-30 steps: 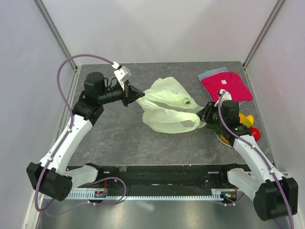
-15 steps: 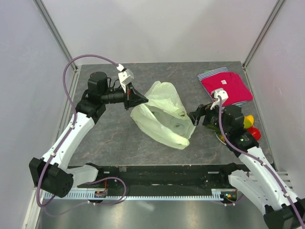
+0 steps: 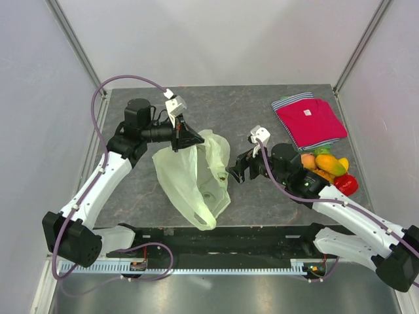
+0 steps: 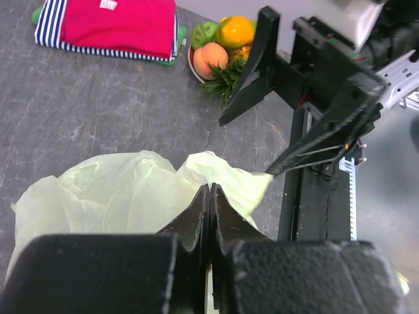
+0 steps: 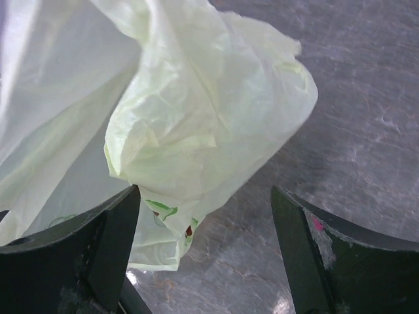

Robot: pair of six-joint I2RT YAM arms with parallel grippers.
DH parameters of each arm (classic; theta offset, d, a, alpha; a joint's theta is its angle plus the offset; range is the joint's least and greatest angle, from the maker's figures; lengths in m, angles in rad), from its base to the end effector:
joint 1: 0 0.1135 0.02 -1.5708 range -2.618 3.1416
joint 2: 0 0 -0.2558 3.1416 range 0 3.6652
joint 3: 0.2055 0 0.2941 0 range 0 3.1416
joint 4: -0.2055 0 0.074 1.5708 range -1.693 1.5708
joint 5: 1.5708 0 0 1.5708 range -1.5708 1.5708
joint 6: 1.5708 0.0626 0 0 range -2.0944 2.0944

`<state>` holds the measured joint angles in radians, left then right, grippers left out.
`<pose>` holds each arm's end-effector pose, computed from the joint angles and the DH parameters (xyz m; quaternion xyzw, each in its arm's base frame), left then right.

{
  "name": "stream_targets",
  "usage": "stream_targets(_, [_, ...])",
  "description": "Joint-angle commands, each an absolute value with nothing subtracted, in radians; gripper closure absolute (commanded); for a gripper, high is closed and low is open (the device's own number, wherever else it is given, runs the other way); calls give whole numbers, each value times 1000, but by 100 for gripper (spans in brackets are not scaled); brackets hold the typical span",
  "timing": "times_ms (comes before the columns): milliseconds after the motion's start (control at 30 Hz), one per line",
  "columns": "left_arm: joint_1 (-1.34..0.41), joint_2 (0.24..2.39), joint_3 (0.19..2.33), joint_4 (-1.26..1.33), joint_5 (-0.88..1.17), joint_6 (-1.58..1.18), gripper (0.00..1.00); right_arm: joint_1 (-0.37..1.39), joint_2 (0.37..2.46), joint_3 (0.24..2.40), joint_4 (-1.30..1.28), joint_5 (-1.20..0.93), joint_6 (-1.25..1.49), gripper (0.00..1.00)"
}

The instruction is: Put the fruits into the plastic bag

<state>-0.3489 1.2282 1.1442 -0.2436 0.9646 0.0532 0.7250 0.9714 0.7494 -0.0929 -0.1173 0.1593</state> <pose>0.2924 -0.1611 0.3548 0.4085 0.6518 -0.4489 0.4547 0.2191 0.2039 0.2777 -0.2585 0.7661 0.2938 0.5098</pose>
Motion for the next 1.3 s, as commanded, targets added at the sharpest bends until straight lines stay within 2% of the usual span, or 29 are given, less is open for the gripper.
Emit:
stream_targets(0, [-345, 1230, 1161, -265, 920, 89, 99, 767, 957, 813, -28, -107, 166, 11])
stream_targets(467, [-345, 1246, 1169, -293, 887, 100, 98, 802, 977, 795, -20, -187, 238, 10])
stream_targets(767, [-345, 1264, 1180, -304, 890, 91, 98, 821, 880, 732, -84, -75, 242, 6])
stream_targets(1267, [-354, 1325, 1195, -288, 920, 75, 98, 882, 1156, 839, 29, -34, 179, 10])
